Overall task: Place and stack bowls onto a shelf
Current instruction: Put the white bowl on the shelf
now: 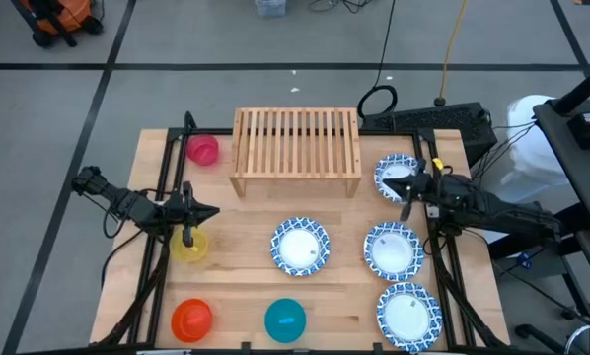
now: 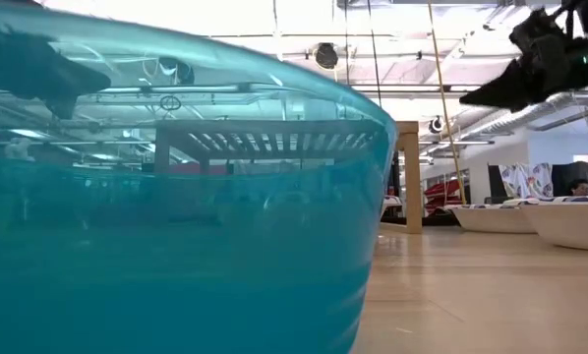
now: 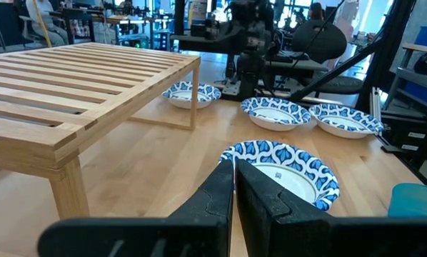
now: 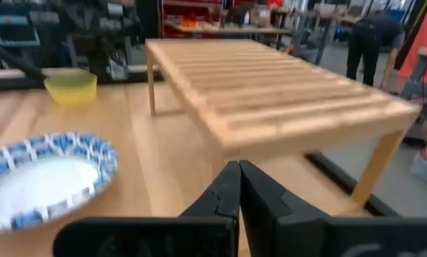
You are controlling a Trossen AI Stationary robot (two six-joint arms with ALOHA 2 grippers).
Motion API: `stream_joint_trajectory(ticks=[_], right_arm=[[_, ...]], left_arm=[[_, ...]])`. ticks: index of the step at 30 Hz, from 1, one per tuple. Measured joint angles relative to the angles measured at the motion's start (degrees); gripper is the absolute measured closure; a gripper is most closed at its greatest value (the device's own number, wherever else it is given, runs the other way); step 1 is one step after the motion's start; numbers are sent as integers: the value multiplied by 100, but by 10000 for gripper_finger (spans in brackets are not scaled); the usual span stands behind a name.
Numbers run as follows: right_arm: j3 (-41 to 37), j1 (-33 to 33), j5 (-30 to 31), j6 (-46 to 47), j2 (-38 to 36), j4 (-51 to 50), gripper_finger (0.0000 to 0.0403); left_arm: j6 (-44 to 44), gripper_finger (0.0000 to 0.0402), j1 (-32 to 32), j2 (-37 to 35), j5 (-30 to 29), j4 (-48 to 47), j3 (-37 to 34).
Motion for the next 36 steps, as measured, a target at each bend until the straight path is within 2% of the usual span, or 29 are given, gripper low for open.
stream_joint_trajectory(ticks=[8, 14, 19, 23, 31, 36], right_arm=[[1350, -2, -6, 77, 1152, -280, 403], [2390, 0, -44, -593, 2248, -1368, 403], [3076, 4, -260, -726, 3100, -1751, 403], [3232, 66, -648, -960, 3560, -1622, 403], [3239, 85, -653, -668, 4110, -425, 403], [3239, 87, -648, -497, 4386, -218, 396]], left_arm=[[0, 378, 2, 0, -1, -1, 0], [0, 378, 2, 0, -1, -2, 0], [0, 378, 1, 0, -1, -2, 0], [0, 378, 2, 0, -1, -2, 0], [0, 378, 2, 0, 0, -2, 0], [0, 378, 2, 0, -1, -2, 0]])
